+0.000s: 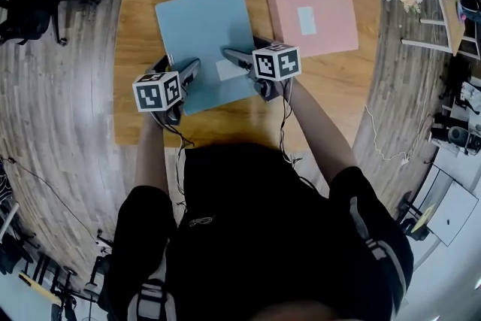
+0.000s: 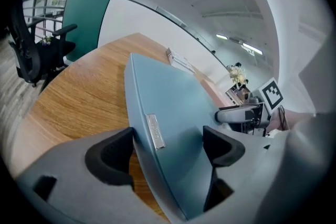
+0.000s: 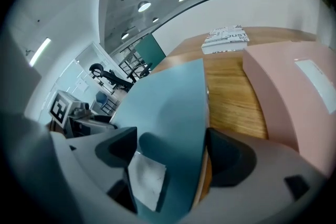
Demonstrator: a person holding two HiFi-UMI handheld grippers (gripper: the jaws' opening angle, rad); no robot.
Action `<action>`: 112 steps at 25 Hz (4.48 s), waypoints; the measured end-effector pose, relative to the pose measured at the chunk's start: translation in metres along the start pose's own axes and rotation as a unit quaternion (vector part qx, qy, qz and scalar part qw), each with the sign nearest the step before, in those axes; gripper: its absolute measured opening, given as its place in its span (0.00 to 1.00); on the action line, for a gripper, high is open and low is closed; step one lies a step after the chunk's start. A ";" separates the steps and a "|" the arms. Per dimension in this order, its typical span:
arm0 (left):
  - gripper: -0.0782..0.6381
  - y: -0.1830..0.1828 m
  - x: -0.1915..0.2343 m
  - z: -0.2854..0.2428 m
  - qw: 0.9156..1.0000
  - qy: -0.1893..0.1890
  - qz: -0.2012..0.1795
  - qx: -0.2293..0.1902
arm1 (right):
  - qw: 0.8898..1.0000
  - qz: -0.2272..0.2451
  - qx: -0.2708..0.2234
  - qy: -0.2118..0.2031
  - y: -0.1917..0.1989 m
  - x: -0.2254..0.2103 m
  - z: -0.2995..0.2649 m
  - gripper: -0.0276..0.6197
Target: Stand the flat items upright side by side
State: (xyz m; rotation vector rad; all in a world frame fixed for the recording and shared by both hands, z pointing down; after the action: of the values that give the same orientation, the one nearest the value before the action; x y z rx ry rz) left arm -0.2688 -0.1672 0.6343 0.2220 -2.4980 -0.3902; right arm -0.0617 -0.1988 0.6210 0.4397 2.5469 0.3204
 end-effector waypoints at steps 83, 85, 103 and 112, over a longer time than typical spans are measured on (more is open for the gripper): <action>0.62 0.030 -0.107 0.146 0.875 -0.295 -0.154 -0.353 | 0.794 0.595 -0.108 -0.062 -0.113 0.111 0.046 0.66; 0.64 0.032 -0.107 0.146 0.882 -0.276 -0.141 -0.354 | 0.809 0.576 -0.109 -0.053 -0.106 0.101 0.048 0.67; 0.67 0.100 -0.162 0.057 0.973 -0.100 -0.088 -0.189 | 0.944 0.233 -0.221 0.072 0.034 -0.087 0.163 0.67; 0.67 0.024 -0.242 -0.067 0.986 0.041 -0.116 -0.110 | 0.955 0.124 -0.223 0.153 0.104 -0.190 0.223 0.67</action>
State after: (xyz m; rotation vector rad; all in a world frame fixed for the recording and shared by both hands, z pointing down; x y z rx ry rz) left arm -0.0352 -0.1002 0.5653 0.4313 -2.3311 -0.7316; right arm 0.2365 -0.1424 0.5559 0.5658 2.5973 1.1062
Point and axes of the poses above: the fingertips, and each gripper's own axes: z backward along the fingers, x to its left, y out of its underside, the point moved 5 cm from there along z, backward along the fingers, and after that the axes turned 13 degrees about x, right-handed, at the moved point
